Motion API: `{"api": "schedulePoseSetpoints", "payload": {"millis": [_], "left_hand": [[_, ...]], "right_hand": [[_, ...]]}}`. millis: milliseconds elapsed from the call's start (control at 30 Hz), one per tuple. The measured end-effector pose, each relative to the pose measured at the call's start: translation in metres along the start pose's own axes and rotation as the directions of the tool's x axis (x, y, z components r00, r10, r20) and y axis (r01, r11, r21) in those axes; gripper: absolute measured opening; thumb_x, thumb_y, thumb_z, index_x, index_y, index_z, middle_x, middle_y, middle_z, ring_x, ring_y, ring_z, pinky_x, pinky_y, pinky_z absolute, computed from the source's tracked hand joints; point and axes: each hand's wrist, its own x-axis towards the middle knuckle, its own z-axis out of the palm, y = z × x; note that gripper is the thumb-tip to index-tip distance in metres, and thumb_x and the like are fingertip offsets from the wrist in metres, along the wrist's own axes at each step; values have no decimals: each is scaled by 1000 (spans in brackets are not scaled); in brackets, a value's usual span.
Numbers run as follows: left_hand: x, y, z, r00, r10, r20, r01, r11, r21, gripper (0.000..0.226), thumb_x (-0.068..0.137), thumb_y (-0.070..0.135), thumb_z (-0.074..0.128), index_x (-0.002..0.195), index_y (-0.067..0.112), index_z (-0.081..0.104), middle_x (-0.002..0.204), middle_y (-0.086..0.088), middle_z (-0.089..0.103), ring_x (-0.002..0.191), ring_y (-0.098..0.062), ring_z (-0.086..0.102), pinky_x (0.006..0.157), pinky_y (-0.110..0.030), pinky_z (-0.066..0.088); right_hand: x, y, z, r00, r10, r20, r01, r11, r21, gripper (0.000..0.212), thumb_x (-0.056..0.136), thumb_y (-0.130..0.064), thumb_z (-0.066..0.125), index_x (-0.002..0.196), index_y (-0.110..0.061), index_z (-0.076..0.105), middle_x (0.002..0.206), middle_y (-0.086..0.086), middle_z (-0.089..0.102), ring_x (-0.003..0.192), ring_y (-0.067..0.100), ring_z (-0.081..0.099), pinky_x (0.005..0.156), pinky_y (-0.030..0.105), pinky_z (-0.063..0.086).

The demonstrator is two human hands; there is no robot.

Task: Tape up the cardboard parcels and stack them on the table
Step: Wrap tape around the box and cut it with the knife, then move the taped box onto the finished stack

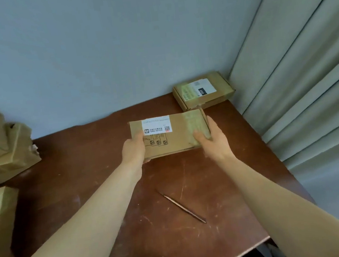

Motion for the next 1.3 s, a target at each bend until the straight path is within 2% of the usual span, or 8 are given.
{"api": "schedulePoseSetpoints", "payload": {"millis": [167, 300, 367, 633, 900, 1033, 1167, 1300], "left_hand": [[-4, 13, 78, 991, -39, -127, 45, 998, 45, 36, 97, 35, 38, 110, 14, 64, 115, -10, 65, 110, -29, 59, 102, -44, 43], [-9, 26, 110, 964, 36, -264, -29, 999, 32, 24, 96, 27, 47, 90, 14, 66, 104, -7, 69, 102, -25, 64, 90, -35, 50], [-11, 31, 120, 957, 106, -272, -89, 993, 73, 19, 96, 19, 49, 99, 14, 67, 101, -3, 70, 99, -21, 65, 80, -28, 51], [-4, 41, 150, 933, 217, -287, -198, 976, 95, 31, 90, 4, 49, 106, 22, 69, 89, 14, 67, 89, -7, 61, 71, -17, 43], [18, 55, 192, 927, 174, -333, -201, 978, -50, 36, 86, 5, 64, 122, 8, 63, 115, -1, 68, 103, -12, 62, 96, -25, 46], [30, 66, 210, 953, 162, -255, -182, 982, -58, 37, 85, -2, 56, 112, 19, 70, 81, 22, 66, 81, 7, 57, 67, -4, 40], [49, 74, 221, 976, 151, -157, -146, 988, 46, 47, 83, -11, 43, 108, 18, 71, 95, 10, 72, 88, 2, 61, 55, 1, 40], [57, 76, 229, 980, 117, -164, -104, 991, 83, 42, 83, -7, 47, 111, 14, 69, 98, 2, 73, 102, -16, 64, 78, -14, 47]], "right_hand": [[72, 18, -57, 997, -6, 82, 0, 997, 75, 53, 93, -29, 46, 144, -35, 33, 122, 6, 50, 77, 25, 54, 42, 19, 44], [106, 19, -79, 994, -13, 104, -2, 991, 136, 52, 93, -23, 43, 143, -37, 35, 117, 4, 46, 103, 27, 53, 88, 40, 51], [118, 19, -87, 994, -9, 109, -4, 993, 119, 54, 94, -25, 45, 145, -37, 32, 119, 1, 40, 105, 16, 46, 100, 28, 35], [138, 20, -116, 998, -47, 53, 47, 999, 6, 48, 99, -32, 45, 145, -18, 38, 143, 8, 42, 130, 21, 42, 106, 26, 30], [167, 21, -161, 992, -22, -123, 25, 999, 26, 26, 94, -10, 51, 117, -10, 64, 110, 2, 67, 108, 21, 61, 95, 36, 48], [201, 27, -162, 992, -4, -129, 8, 1000, 24, 27, 92, -1, 49, 112, -6, 67, 93, -3, 65, 100, 25, 63, 90, 38, 48], [240, 31, -152, 993, -77, -86, 73, 996, -52, 30, 87, 7, 44, 103, -3, 68, 98, 10, 69, 95, 30, 63, 84, 40, 50], [251, 32, -144, 994, -76, -83, 61, 983, -171, 34, 87, 7, 41, 111, -2, 64, 114, 15, 64, 108, 31, 57, 91, 35, 42]]}}
